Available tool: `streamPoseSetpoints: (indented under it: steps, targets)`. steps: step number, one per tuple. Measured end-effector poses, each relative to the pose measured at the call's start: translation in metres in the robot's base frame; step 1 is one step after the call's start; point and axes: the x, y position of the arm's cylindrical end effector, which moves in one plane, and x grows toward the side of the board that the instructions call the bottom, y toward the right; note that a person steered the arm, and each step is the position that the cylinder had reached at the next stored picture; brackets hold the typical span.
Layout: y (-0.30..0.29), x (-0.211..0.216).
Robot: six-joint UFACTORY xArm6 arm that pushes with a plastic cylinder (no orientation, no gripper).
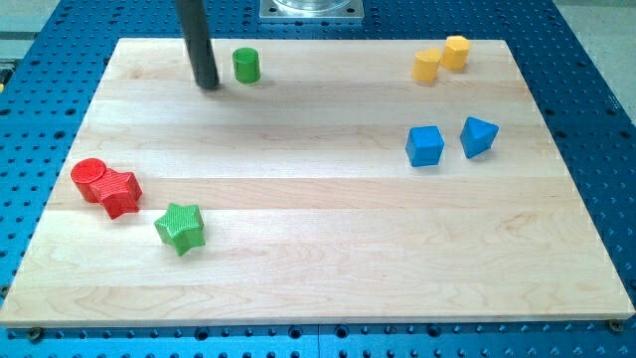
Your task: Push the green blocks to the top center
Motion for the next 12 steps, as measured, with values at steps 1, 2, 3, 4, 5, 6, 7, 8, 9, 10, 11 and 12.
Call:
streamPoseSetpoints:
  steps: [1, 2, 3, 4, 5, 6, 7, 8, 9, 10, 11, 12]
  targets:
    - [0.082, -0.025]
    - [0.080, 0.054]
    - [0.086, 0.198]
    - [0.043, 0.331]
    - [-0.013, 0.325]
    - [-0.016, 0.251]
    - [-0.011, 0.158]
    - [0.044, 0.080]
    - [0.087, -0.004]
    - [0.076, 0.053]
    - [0.047, 0.059]
    - [0.018, 0.048]
